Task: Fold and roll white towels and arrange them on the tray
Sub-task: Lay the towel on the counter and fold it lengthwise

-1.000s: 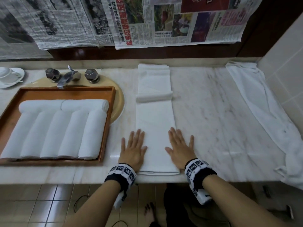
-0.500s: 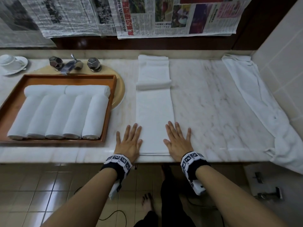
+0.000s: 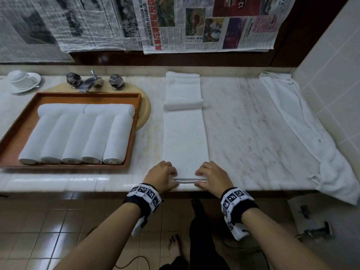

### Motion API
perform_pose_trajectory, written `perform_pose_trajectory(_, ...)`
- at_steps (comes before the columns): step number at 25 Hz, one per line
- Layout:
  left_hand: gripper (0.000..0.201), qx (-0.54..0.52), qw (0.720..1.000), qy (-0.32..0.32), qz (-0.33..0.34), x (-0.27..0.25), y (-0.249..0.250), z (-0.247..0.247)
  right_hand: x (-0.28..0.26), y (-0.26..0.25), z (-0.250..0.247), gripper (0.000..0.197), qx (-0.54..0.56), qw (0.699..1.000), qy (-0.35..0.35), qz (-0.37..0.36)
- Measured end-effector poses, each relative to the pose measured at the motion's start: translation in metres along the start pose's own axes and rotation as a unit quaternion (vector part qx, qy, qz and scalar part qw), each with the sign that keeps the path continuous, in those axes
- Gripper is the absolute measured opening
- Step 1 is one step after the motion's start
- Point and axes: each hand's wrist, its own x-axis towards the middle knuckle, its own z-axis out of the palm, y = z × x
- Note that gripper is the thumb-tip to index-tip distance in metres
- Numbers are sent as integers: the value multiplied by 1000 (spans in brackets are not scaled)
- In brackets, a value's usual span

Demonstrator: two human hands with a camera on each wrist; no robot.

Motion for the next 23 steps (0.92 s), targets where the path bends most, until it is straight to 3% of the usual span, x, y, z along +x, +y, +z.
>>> perform_pose_trajectory(3,25,-15,1000,3,0,-1,-5,-1,-6,6,-1,16,9,1000,22,10)
perform_pose_trajectory(12,19,-31,1000,6,1,-8,-11,-1,-10,14,-6,11,50,996,10,74)
perform_pose_trajectory(15,14,-86,996,18,8,-8,-19,-7,-7,11,-11,6,68,992,6,103)
perform_pose_trajectory(23,6,-132,987,40,-86,0,-21,-13,1,3,-13,16,47,989,11,142)
